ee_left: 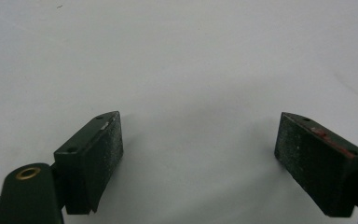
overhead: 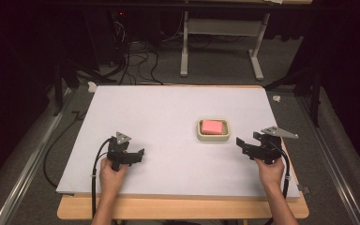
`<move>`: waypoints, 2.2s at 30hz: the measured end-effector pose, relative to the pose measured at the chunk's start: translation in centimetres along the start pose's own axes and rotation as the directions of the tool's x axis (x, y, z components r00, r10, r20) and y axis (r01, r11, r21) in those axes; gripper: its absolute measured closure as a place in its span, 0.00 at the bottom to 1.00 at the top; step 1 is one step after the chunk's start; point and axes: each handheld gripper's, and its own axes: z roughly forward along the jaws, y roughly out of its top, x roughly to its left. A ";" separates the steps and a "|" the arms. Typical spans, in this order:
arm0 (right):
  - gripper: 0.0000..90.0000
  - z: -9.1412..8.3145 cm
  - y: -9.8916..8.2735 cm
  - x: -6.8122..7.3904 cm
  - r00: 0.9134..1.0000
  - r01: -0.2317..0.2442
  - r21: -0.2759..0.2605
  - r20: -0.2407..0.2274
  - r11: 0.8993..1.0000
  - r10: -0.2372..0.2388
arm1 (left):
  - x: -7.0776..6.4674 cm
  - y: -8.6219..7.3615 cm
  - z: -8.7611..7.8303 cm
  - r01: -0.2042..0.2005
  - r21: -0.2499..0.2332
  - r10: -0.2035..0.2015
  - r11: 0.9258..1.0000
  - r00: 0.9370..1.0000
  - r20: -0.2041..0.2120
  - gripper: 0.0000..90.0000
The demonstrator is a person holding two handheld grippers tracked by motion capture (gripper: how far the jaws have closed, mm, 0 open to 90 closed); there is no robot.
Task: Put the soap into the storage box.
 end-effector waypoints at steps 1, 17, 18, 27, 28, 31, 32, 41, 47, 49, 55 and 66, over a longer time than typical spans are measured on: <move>0.24 0.0 -0.2 0.0 1.000 0.000 0.002 -0.001 1.000 0.000 | 0.0 0.0 0.0 0.000 0.000 0.000 1.000 1.000 0.000 0.18; 0.24 0.0 -1.5 0.3 1.000 -0.004 0.014 -0.022 1.000 0.004 | 0.0 0.0 0.0 0.000 0.001 0.000 1.000 1.000 0.001 0.18; 0.24 0.0 -1.5 0.3 1.000 -0.004 0.014 -0.022 1.000 0.004 | 0.0 0.0 0.0 0.000 0.001 0.000 1.000 1.000 0.001 0.18; 0.24 0.2 -2.5 0.5 1.000 0.001 0.035 -0.029 0.999 0.000 | 0.0 0.0 0.0 0.000 0.000 0.000 1.000 1.000 0.000 0.18; 0.24 0.2 -2.6 0.5 1.000 0.001 0.039 -0.028 0.999 0.000 | 0.0 0.0 0.0 0.000 0.000 0.000 1.000 1.000 0.000 0.18; 0.24 0.4 -2.9 0.5 0.999 0.001 0.046 -0.032 0.999 0.000 | 0.0 0.0 0.0 0.000 0.000 0.000 1.000 1.000 0.000 0.18; 0.25 0.5 -3.0 0.5 0.999 -0.001 0.045 -0.032 0.999 0.002 | 0.0 0.0 0.0 0.001 0.000 -0.001 1.000 1.000 0.000 0.18; 0.26 1.0 -3.6 0.8 0.999 0.001 0.066 -0.035 0.998 0.002 | 0.0 0.0 0.0 0.001 0.000 -0.001 1.000 1.000 0.000 0.18; 0.26 1.5 -4.0 0.9 0.999 0.007 0.084 -0.035 0.996 -0.004 | 0.0 0.0 0.0 0.001 0.000 -0.001 1.000 1.000 0.000 0.18; 0.26 1.6 -4.1 1.0 0.999 0.014 0.089 -0.034 0.996 -0.011 | 0.0 0.0 0.0 0.001 0.000 -0.001 1.000 1.000 0.000 0.18; 0.26 2.1 -4.4 1.1 0.999 0.015 0.105 -0.034 0.994 -0.011 | 0.0 0.0 0.0 0.000 0.000 0.000 1.000 1.000 0.000 0.18; 0.27 3.0 -4.7 1.4 0.999 0.030 0.136 -0.023 0.990 -0.027 | 0.0 0.0 0.0 0.001 0.000 -0.001 1.000 1.000 -0.001 0.17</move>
